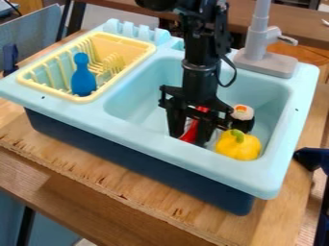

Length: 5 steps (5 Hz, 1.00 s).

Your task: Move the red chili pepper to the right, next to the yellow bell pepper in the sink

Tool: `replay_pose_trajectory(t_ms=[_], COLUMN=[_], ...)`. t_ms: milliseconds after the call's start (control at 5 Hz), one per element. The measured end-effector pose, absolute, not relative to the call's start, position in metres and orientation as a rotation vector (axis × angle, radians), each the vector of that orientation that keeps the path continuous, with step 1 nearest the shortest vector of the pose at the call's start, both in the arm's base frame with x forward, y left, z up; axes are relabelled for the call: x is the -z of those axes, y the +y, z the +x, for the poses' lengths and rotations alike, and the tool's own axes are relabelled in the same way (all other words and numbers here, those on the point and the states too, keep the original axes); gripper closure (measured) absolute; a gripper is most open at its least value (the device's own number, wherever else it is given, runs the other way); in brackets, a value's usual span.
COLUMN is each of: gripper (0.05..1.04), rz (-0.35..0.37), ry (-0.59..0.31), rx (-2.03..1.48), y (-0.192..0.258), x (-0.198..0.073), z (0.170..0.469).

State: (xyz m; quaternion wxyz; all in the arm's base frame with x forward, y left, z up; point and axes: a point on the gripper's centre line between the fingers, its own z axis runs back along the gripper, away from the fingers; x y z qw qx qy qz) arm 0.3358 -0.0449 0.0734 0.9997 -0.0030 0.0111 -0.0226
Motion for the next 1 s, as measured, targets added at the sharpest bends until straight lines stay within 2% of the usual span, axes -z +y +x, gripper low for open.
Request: replay_pose_trajectory(t_ms=[200, 400, 600, 800, 1000], gripper=[0.103, 0.081, 0.083, 0.084, 0.084], rz=[0.004, -0.012, -0.026, -0.033, -0.03], ry=[0.023, 0.006, -0.04, -0.099, -0.101], rx=[0.036, 0.03, 0.027, -0.033, -0.03], y=[-0.045, -0.047, -0.045, -0.021, -0.006], x=[-0.076, -0.086, -0.11, -0.144, -0.161], z=[0.335, 0.331, 0.32, 0.302, 0.283])
